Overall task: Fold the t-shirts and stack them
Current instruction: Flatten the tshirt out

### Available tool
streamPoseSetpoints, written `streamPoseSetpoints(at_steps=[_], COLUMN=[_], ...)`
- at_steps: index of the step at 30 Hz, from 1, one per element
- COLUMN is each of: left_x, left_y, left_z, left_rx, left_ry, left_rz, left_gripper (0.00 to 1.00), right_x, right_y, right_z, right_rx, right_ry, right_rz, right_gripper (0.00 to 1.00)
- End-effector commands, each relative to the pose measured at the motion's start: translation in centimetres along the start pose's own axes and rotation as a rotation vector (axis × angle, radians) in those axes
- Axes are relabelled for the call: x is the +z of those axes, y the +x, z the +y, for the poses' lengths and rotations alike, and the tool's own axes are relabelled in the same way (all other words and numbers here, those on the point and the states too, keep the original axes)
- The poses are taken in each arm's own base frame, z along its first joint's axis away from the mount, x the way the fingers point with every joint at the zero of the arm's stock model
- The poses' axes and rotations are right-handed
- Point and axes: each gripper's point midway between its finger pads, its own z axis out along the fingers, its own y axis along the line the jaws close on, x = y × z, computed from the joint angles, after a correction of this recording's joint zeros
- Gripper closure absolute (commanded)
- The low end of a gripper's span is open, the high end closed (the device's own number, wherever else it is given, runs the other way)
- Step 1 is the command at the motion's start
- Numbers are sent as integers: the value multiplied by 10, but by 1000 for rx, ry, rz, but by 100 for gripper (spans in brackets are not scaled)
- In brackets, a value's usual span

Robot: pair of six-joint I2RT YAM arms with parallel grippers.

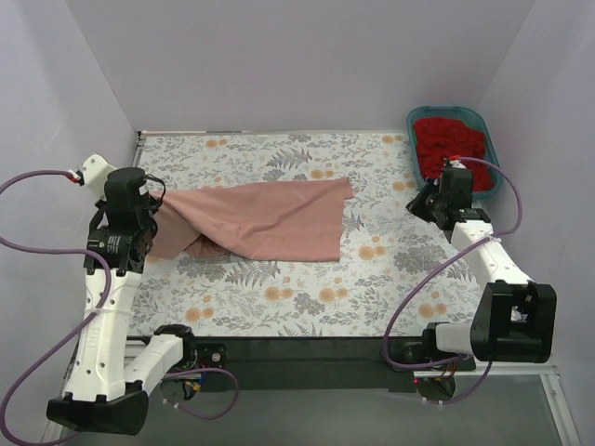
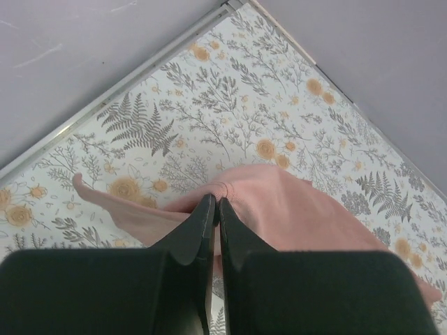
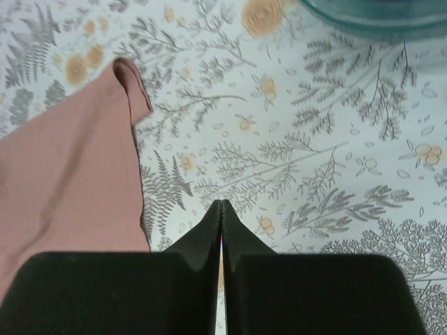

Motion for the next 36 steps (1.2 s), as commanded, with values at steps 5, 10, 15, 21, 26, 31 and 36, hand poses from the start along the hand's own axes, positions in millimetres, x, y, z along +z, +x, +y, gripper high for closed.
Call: streamPoseSetpoints(at_steps=[5,10,15,21,26,31,36], left_x=[51,119,175,206,218,225,222], left_y=[40,66,55,76,97,113,123], left_z=[-11,-15,-13,-17,-5,-11,-27], left_rx=[126,180,122,125,137,131,66], left_ry=[-16,-160,-257,-281,-312,-278,-202], left_rz=[55,73,86,156,201,251,308], left_gripper=[97,96,97,97,97,95,85], right_x=[1,15,25,50,84,111,128], right_y=[0,58,119,156,156,131,73], right_z=[40,100,154,180,151,92,31], right_rx=[-161,-388,-569,-647,-594,-436,-255], right_ry=[-125,-262,-402,-462,-380,-240,-126], right_rz=[56,191,288,378,430,455,387], right_gripper=[96,72,65,65,65,65,65])
